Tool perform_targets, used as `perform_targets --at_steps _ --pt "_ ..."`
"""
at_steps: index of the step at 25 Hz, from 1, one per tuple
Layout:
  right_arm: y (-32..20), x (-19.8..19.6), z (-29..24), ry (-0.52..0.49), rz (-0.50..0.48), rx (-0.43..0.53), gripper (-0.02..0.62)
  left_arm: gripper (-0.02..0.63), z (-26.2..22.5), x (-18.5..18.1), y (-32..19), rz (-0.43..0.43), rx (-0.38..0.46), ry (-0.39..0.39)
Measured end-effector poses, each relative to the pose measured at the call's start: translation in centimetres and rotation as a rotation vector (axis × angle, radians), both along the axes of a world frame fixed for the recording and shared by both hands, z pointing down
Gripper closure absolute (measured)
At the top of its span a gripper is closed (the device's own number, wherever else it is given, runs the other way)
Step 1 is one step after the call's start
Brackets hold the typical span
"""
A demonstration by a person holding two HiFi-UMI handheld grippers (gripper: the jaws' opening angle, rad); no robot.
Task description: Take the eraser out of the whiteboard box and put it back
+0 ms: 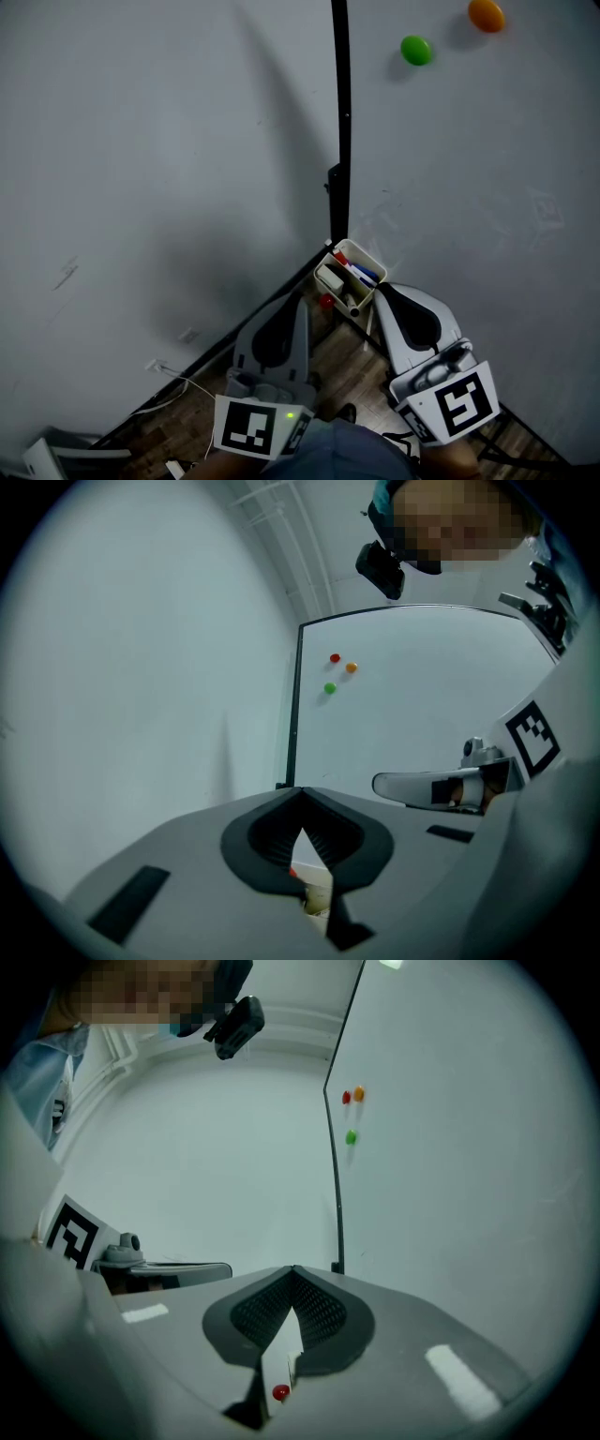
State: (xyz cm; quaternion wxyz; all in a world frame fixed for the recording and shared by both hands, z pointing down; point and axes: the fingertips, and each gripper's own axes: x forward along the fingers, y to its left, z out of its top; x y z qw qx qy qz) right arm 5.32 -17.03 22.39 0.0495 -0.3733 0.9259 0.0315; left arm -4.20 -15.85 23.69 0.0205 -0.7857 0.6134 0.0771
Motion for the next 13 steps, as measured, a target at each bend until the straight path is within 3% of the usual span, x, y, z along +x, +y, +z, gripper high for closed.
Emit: perform_targets --at_steps 13 --pt "-0.98 0.17 0.49 0.001 0.007 -0.012 0.595 0.6 0.39 -0.28 -0.97 -0.004 -0.009 0.003"
